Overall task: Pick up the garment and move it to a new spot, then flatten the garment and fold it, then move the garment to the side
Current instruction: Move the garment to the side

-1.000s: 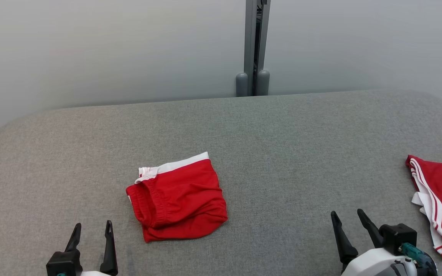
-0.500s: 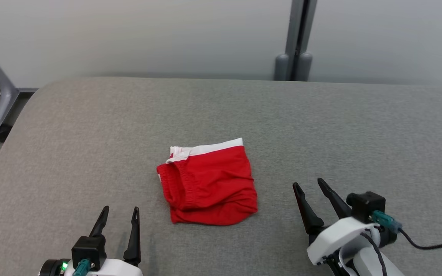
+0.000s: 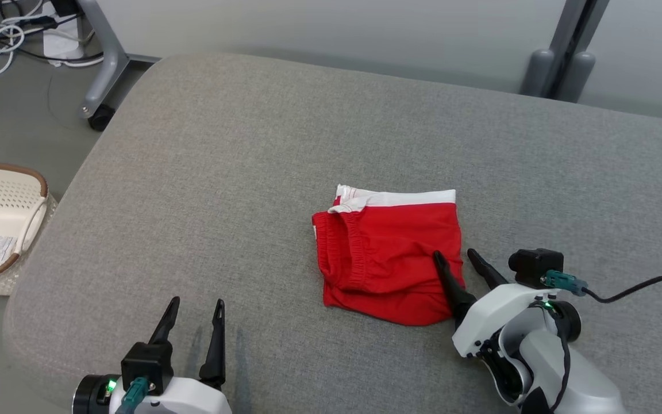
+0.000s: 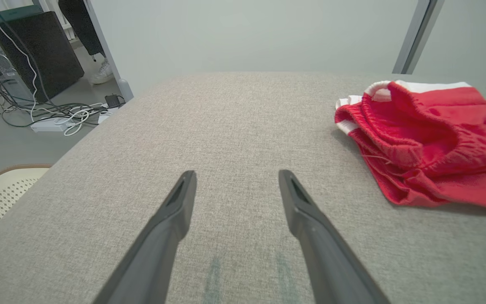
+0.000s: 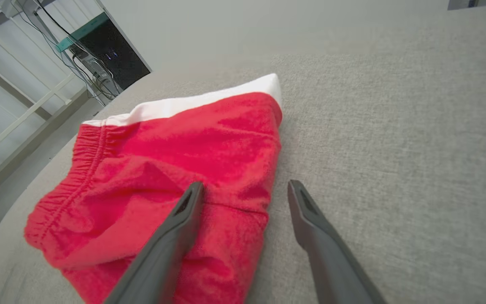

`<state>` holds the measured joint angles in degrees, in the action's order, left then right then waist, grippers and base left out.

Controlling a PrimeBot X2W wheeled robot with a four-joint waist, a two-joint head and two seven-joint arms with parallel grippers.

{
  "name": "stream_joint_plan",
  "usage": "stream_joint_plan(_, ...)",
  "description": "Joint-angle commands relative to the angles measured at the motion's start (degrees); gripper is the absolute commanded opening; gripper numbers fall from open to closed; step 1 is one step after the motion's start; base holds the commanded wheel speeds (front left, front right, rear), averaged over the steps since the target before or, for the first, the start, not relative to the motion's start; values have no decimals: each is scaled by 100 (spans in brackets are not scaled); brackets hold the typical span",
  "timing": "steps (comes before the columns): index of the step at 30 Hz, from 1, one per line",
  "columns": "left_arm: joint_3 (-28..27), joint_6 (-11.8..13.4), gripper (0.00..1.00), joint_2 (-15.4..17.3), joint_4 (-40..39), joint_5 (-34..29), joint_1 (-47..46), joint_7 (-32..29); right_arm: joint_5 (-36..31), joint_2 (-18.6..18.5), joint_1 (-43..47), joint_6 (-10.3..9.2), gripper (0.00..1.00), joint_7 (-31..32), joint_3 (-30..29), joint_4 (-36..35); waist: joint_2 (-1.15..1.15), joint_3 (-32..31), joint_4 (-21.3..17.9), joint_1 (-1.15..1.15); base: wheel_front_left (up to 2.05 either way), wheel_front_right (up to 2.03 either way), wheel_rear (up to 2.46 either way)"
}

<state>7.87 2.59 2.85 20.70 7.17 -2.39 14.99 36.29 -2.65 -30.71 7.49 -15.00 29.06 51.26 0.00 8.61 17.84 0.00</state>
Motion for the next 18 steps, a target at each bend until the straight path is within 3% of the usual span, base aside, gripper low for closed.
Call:
stream_joint_plan(1, 40, 48, 100, 14, -42, 55, -131, 24, 240, -52, -84, 0, 100, -7, 123, 165, 0, 129, 129, 0, 0, 0, 0)
stream_joint_plan(5, 124, 75, 100, 15, -95, 112, -245, 24, 598, -45, -269, 1, 100, 31, 476, 534, 0, 233, 177, 0, 0, 0, 0)
stream_joint_plan(6, 140, 89, 100, 18, -101, 117, -253, 24, 667, -37, -288, 1, 38, 29, 565, 595, 0, 253, 176, 0, 0, 0, 0)
stream_joint_plan(7, 157, 98, 100, 18, -99, 127, -269, 24, 744, -29, -294, 1, 0, 27, 663, 623, 0, 266, 169, 0, 0, 0, 0)
stream_joint_plan(13, 171, 73, 100, 17, -121, 72, -299, 24, 970, -64, -472, -1, 0, -11, 826, 738, 0, 198, -104, 0, 0, 0, 0)
stream_joint_plan(18, 125, -9, 100, 15, -121, -1, -273, 24, 867, -56, -337, -1, 0, -19, 491, 506, 0, 11, -673, 0, 0, 0, 0)
